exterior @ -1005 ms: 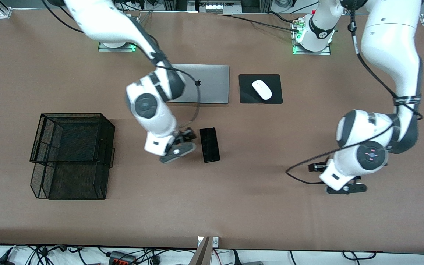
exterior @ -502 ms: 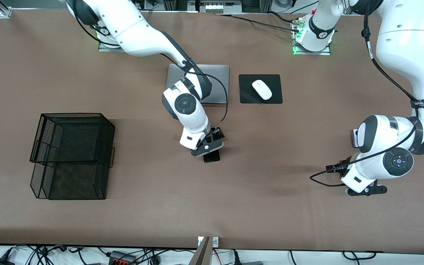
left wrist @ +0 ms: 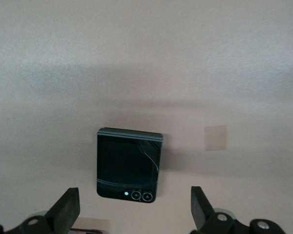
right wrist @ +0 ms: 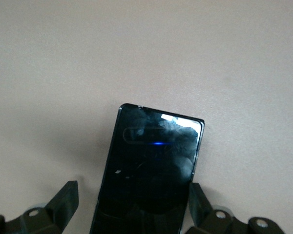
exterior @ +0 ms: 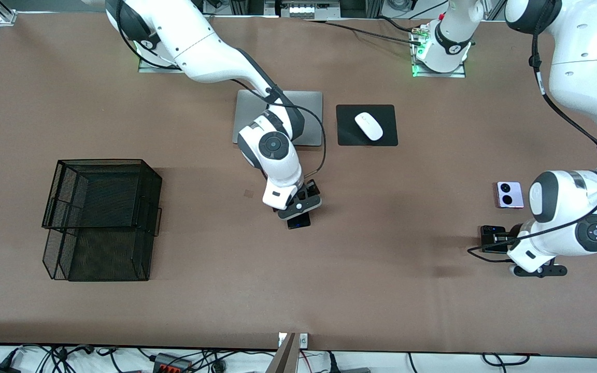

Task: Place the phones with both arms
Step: 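Grasp the black flip phone with the left gripper while the right gripper lifts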

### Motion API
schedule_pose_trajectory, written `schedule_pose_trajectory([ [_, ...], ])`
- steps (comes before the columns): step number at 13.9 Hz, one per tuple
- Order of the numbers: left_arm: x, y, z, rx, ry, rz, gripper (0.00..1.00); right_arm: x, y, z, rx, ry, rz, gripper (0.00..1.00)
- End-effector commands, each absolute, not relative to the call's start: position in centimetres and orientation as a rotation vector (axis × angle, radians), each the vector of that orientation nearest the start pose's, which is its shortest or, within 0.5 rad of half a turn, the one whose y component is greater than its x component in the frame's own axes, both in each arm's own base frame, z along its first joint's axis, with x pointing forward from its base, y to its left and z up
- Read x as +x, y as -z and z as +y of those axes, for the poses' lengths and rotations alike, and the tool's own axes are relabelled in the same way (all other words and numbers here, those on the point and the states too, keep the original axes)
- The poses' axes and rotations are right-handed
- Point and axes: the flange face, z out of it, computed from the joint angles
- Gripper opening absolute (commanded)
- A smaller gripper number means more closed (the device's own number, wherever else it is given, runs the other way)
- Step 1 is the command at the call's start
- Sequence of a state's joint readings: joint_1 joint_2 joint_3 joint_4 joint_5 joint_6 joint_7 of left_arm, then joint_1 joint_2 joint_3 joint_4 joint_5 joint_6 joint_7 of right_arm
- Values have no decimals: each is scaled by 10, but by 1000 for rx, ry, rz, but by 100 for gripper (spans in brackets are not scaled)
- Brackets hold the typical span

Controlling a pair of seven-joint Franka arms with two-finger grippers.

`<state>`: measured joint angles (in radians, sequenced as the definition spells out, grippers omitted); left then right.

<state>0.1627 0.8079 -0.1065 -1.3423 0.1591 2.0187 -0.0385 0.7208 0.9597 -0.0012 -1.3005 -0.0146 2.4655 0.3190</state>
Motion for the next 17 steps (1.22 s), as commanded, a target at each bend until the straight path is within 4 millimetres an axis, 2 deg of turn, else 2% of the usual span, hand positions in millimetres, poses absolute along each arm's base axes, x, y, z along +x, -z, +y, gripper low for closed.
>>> schedule_pose_trajectory([
  [1, 723, -233, 62, -3113, -166, -12, 100, 576, -181, 508, -2992, 302, -624, 100],
  [4, 720, -221, 76, -3121, -173, 14, 100, 582, -182, 500, -3007, 319, -615, 100],
  [8, 715, -202, 92, -3131, -208, 27, 100, 578, -181, 505, -3019, 334, -647, 100],
  [11, 711, -193, 94, -3156, -219, 34, 100, 577, -178, 505, -3031, 328, -588, 100],
  [14, 713, -180, 98, -3168, -135, 30, 100, 577, -177, 504, -3035, 324, -590, 100],
  [17, 712, -177, 102, -3170, -132, 56, 100, 576, -174, 503, -3040, 314, -573, 100],
])
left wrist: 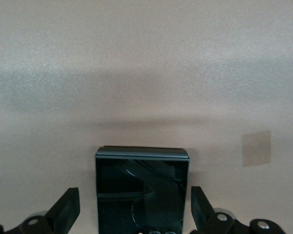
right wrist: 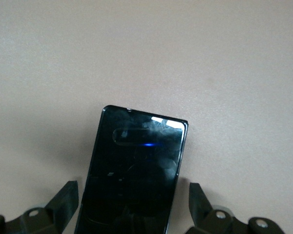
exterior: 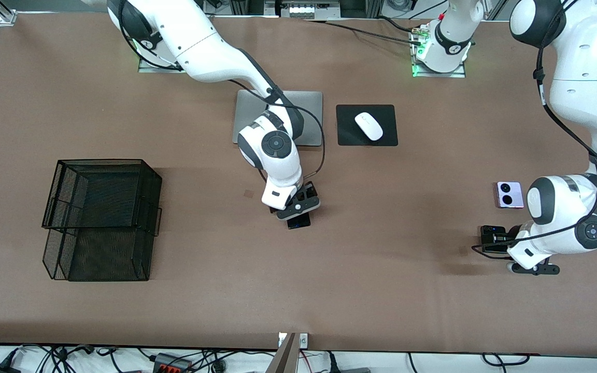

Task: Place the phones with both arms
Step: 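Grasp the black flip phone with the left gripper while the right gripper lifts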

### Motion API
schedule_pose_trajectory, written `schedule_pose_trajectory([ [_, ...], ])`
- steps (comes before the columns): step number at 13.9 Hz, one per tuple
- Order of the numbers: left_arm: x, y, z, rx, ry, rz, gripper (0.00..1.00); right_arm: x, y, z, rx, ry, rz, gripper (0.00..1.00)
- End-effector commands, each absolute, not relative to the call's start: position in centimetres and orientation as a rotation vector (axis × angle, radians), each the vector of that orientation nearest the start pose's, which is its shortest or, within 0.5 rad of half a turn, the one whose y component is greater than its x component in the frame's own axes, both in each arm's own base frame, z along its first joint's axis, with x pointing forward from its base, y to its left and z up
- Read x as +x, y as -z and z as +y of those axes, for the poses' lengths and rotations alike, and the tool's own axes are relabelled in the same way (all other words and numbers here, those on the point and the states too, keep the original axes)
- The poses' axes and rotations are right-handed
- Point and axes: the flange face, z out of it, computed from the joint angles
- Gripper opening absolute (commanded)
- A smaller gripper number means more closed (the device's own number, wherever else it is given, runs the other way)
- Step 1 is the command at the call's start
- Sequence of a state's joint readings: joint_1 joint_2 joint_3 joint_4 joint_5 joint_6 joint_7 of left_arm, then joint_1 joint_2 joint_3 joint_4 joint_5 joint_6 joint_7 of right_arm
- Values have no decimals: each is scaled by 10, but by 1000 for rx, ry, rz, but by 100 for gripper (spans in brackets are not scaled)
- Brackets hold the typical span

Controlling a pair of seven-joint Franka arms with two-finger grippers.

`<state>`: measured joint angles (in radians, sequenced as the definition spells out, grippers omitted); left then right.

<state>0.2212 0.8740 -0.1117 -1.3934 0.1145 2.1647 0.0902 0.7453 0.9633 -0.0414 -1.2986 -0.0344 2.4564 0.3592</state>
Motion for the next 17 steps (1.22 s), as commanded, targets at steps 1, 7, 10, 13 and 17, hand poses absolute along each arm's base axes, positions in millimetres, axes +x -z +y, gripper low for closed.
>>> schedule_pose_trajectory([
  [1, 711, -173, 103, -3171, -139, 56, 100, 576, -171, 503, -3042, 310, -574, 100],
  [7, 711, -167, 101, -3175, -140, 56, 69, 573, -162, 500, -3068, 255, -578, 75],
  [10, 712, -170, 97, -3173, -136, 49, 36, 574, -171, 500, -3068, 250, -569, 33],
  [13, 720, -191, 92, -3173, -97, 53, 36, 587, -207, 491, -3072, 262, -524, 24],
  [17, 727, -253, 45, -3191, -85, 113, 36, 628, -289, 432, -3091, 185, -302, 23],
])
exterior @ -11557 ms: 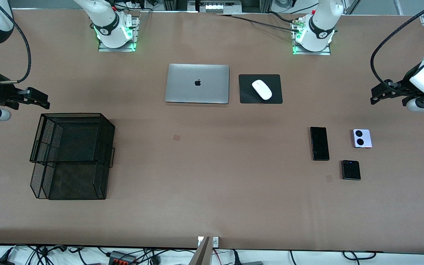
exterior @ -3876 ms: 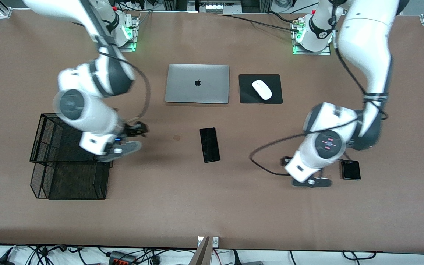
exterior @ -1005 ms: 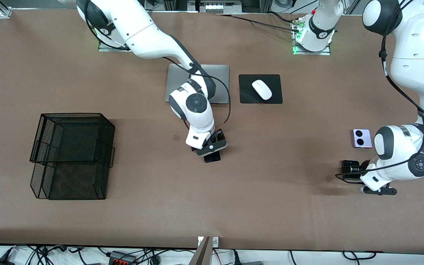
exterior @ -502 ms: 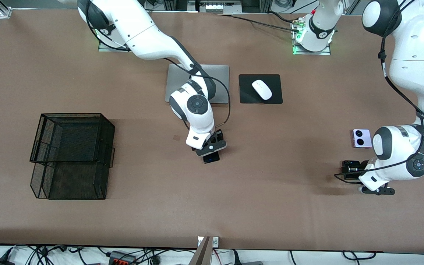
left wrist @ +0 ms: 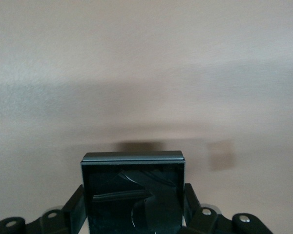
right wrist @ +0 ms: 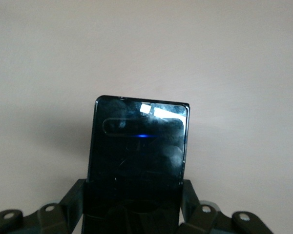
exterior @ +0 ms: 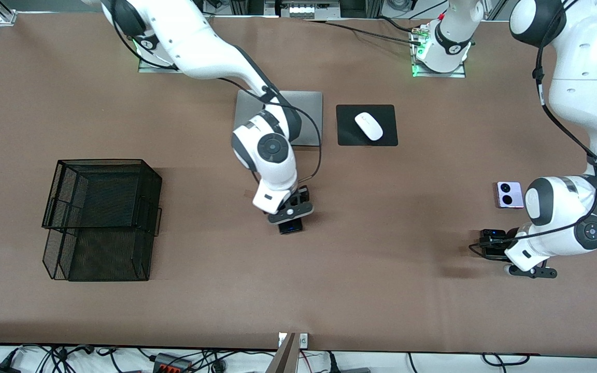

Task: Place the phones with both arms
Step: 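Drop the slab phone into the basket while the left gripper sets down the flip phone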

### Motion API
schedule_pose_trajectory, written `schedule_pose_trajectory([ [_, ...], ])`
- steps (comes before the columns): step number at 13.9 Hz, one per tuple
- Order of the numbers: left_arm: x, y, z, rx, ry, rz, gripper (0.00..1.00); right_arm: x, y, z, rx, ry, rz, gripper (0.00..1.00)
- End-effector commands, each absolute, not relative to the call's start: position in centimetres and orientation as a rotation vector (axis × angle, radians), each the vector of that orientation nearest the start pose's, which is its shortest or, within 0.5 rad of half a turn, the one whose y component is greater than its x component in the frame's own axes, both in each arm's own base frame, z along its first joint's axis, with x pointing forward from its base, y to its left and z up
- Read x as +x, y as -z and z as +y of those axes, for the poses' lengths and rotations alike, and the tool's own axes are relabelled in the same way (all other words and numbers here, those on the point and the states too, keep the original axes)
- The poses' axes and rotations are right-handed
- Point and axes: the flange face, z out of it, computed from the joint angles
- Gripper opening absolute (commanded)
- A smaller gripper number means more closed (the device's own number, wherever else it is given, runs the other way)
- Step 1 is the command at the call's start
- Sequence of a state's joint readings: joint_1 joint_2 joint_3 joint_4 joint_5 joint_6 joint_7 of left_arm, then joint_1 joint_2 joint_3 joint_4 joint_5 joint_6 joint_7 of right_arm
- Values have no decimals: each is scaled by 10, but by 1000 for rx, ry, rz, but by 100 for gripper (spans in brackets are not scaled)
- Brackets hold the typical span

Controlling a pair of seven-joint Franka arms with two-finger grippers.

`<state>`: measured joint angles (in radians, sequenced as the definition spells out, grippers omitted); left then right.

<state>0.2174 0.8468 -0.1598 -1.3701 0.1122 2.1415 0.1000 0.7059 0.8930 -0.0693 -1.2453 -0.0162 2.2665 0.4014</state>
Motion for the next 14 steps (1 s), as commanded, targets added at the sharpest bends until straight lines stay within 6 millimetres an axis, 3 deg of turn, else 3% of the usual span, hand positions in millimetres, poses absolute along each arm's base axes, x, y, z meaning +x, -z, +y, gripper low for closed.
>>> schedule_pose_trajectory([
  [1, 727, -276, 17, -3212, -79, 131, 37, 639, -302, 409, -3109, 154, -252, 23],
  [2, 726, -292, -13, -3235, -76, 128, 38, 647, -312, 392, -3120, 135, -214, 23],
  [3, 723, -300, -48, -3260, -82, 146, 41, 656, -331, 367, -3124, 124, -160, 23],
  [4, 720, -306, -82, -3279, -86, 175, 41, 663, -338, 338, -3146, 68, -104, 23],
  [5, 714, -309, -127, -3286, -90, 240, 41, 666, -344, 317, -3167, -1, -52, 23],
  [6, 707, -306, -166, -3281, -90, 304, 41, 671, -351, 291, -3182, -58, 5, 23],
  [7, 692, -295, -221, -3270, -124, 372, 40, 675, -359, 266, -3192, -84, 50, 23],
  [10, 666, -273, -320, -3309, -57, 203, 40, 674, -368, 200, -3216, -160, 72, 23],
  [14, 620, -239, -421, -3369, -18, 60, 40, 672, -386, 135, -3211, -221, -39, 23],
])
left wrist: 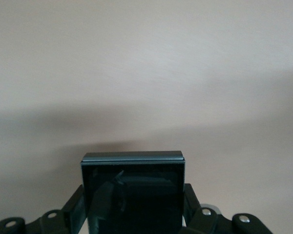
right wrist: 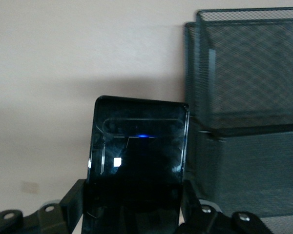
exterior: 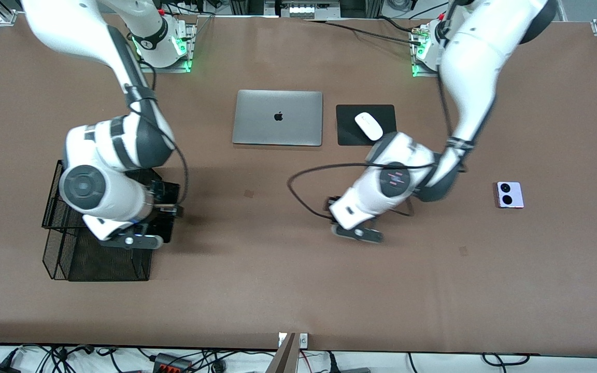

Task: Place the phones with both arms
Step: 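Drop the slab phone into the basket while the left gripper sets down the flip phone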

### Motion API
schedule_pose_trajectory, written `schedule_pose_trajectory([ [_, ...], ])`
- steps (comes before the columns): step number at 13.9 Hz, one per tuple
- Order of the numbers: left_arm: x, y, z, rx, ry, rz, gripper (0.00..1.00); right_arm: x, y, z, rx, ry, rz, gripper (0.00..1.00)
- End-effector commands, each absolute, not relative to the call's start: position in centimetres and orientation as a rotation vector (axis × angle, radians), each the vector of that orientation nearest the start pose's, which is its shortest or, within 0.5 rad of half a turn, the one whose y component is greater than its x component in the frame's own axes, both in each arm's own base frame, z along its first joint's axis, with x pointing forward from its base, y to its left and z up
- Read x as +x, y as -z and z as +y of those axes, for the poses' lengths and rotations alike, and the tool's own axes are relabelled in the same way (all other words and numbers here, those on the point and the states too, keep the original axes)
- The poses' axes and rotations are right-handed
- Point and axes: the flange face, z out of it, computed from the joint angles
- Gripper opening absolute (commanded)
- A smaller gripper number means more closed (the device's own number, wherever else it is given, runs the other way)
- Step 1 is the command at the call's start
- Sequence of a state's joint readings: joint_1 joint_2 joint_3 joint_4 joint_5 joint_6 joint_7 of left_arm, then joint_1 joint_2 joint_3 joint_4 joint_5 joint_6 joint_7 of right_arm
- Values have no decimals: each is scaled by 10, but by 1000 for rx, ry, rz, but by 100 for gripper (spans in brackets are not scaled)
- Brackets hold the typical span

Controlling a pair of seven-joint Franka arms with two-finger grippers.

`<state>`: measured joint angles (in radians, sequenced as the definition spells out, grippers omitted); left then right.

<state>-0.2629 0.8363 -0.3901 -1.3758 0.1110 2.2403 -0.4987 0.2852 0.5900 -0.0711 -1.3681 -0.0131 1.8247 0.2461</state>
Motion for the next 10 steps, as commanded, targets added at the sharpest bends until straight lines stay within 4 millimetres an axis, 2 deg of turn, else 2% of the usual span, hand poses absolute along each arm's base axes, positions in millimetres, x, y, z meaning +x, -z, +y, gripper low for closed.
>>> schedule_pose_trajectory([
  [1, 613, -228, -436, -3391, 7, 3, 40, 672, -390, 117, -3208, -251, -60, 23],
  [4, 595, -206, -469, -3446, 77, -48, 40, 668, -394, 78, -3201, -310, -106, 23],
  [6, 581, -192, -483, -3435, 56, -17, 40, 659, -383, 55, -3201, -362, -119, 23],
  [7, 578, -187, -486, -3440, 60, -37, 40, 655, -377, 47, -3197, -395, -104, 23],
  [10, 572, -179, -495, -3460, 85, -61, 45, 636, -357, 39, -3178, -498, -83, 23],
])
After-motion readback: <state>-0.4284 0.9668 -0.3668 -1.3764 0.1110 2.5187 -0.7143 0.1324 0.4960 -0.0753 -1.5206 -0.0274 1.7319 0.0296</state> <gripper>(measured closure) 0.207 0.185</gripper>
